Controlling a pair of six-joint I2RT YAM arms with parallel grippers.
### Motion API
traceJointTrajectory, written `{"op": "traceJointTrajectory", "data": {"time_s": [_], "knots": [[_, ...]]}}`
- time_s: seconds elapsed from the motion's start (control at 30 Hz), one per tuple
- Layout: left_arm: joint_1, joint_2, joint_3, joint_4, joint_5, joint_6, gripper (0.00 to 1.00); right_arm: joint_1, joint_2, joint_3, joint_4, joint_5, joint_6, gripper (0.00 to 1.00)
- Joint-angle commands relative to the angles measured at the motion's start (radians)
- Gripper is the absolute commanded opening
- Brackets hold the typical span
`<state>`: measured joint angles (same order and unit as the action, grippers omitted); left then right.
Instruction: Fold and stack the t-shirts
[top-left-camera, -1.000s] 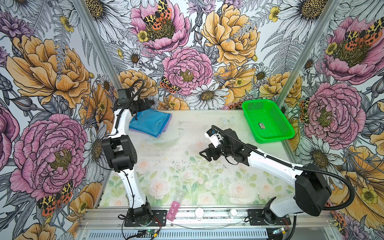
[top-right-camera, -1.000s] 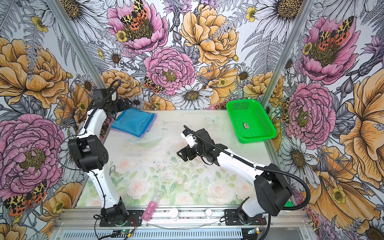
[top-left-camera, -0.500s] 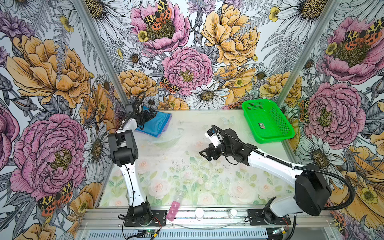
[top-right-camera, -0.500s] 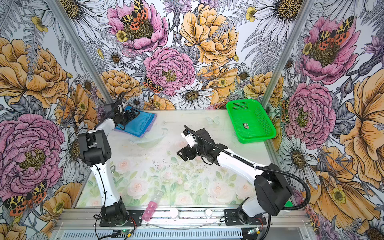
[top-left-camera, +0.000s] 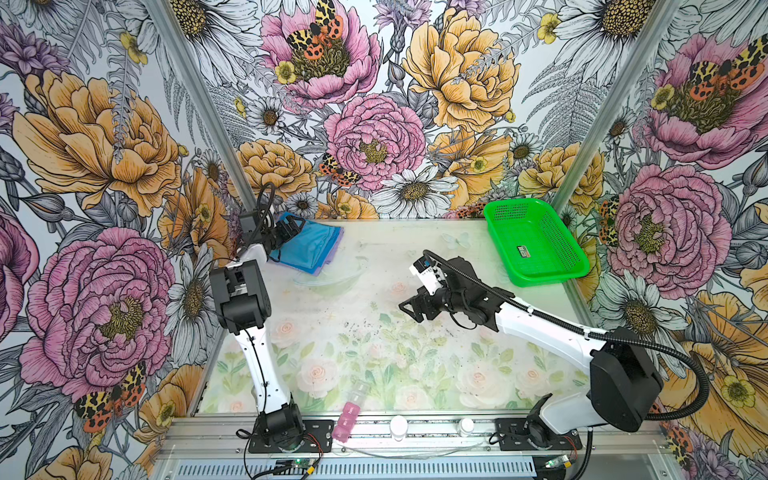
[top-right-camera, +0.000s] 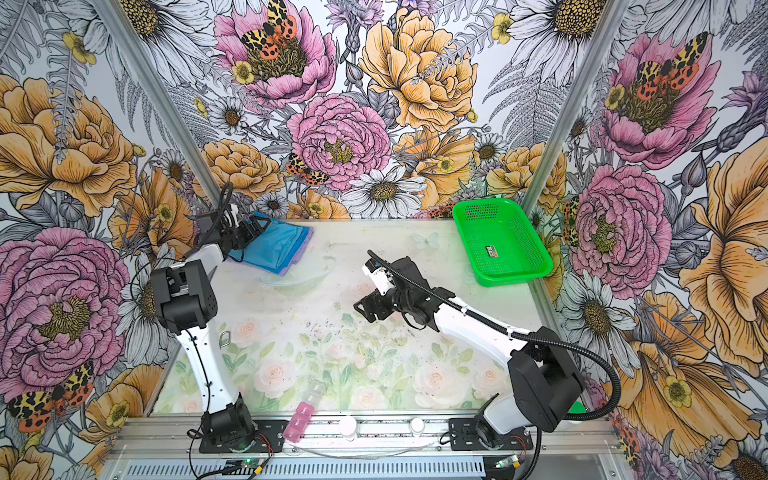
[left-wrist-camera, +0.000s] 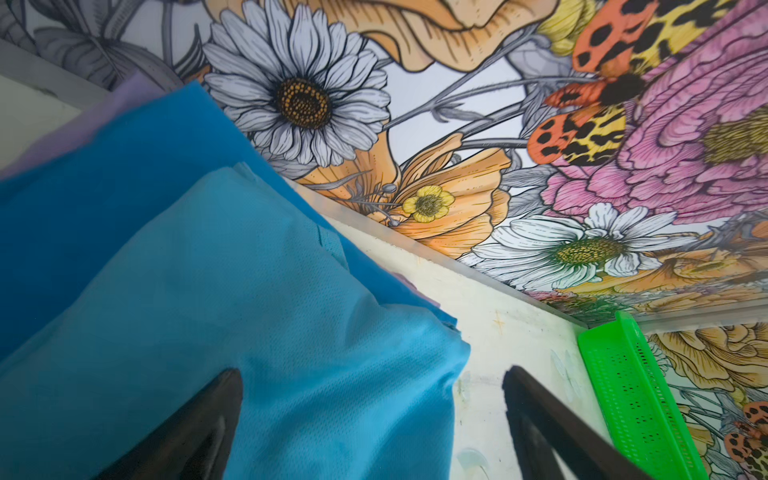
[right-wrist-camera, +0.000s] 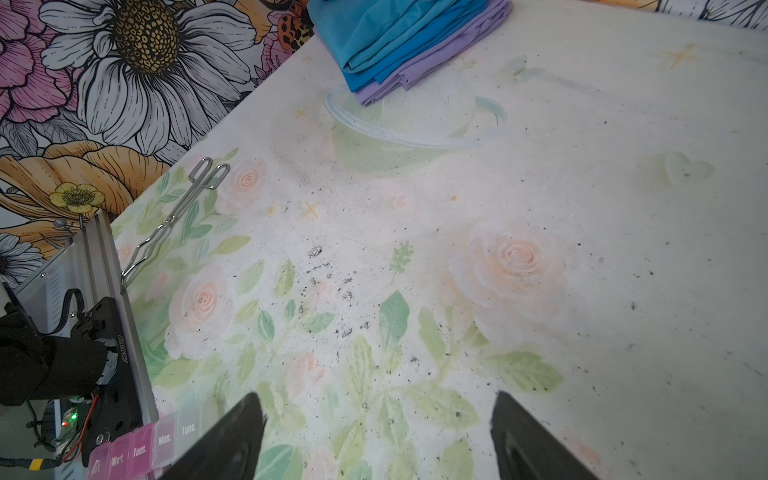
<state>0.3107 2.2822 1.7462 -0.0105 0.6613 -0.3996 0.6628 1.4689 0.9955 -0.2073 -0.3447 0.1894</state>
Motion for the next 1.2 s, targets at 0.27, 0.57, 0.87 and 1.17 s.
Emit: {"op": "traceJointTrajectory", "data": {"time_s": [0.27, 0.57, 0.87, 1.17], "knots": [[0.001, 0.132, 0.198, 0.057, 0.127, -0.094, 0.99, 0.009, 0.016, 0.015, 0.016, -0.001, 0.001, 0.87], [-0.014, 0.276, 0.298, 0.002, 0.148, -0.075, 0.99, 0.009, 0.021, 0.009, 0.016, -0.003, 0.006, 0.87], [-0.034, 0.114, 0.243, -0.001, 0.15, -0.013, 0.99, 0.009, -0.002, -0.004, 0.016, 0.003, 0.012, 0.87], [-0.079, 0.066, 0.101, 0.081, 0.14, -0.021, 0.99, 0.017, -0.021, -0.014, 0.016, 0.005, 0.014, 0.87]]}}
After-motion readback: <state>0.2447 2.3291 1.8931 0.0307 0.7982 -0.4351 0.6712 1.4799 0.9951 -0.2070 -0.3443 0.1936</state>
